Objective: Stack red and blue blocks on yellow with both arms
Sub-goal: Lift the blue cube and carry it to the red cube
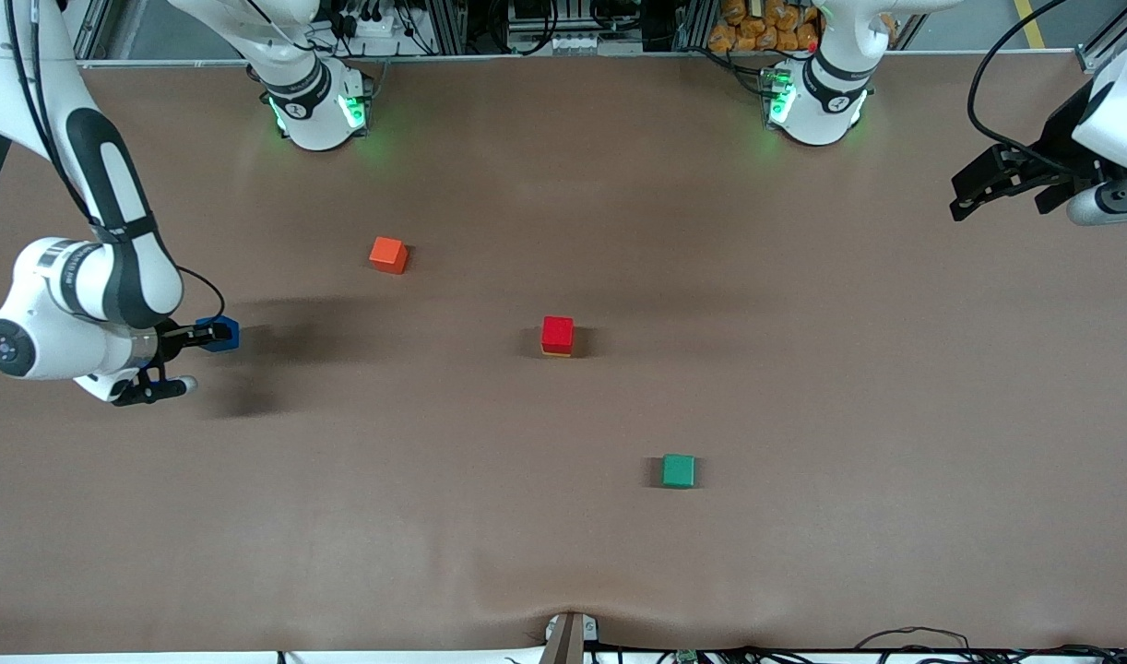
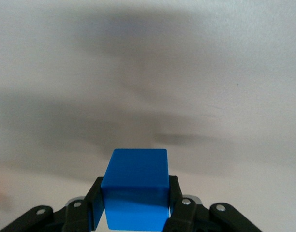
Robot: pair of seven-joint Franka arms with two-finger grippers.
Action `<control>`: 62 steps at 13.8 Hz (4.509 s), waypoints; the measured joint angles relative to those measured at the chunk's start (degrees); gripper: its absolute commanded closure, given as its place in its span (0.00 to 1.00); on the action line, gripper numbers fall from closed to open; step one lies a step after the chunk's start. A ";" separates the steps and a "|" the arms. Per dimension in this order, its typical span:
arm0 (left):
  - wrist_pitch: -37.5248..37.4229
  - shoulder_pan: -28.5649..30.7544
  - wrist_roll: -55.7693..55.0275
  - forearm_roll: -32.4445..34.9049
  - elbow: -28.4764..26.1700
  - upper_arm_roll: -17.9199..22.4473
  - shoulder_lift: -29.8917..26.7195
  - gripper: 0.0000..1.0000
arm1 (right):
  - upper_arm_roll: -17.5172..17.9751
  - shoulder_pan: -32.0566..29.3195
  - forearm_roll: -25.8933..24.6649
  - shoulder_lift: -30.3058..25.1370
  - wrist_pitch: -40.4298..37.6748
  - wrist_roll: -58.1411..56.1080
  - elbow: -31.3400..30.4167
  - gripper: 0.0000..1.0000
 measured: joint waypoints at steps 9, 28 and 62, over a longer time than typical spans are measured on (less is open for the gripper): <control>-0.06 -0.03 0.12 0.00 0.07 -0.09 0.14 0.00 | 1.11 3.77 0.86 -2.15 -14.38 -0.04 16.57 1.00; -1.55 -0.67 0.13 -0.17 0.03 -0.29 2.06 0.00 | 1.53 22.64 10.59 4.06 -15.30 31.17 33.25 1.00; 0.17 -0.53 0.13 -0.16 -2.67 -0.21 2.09 0.00 | 1.56 44.26 15.73 18.26 -3.95 54.52 40.99 1.00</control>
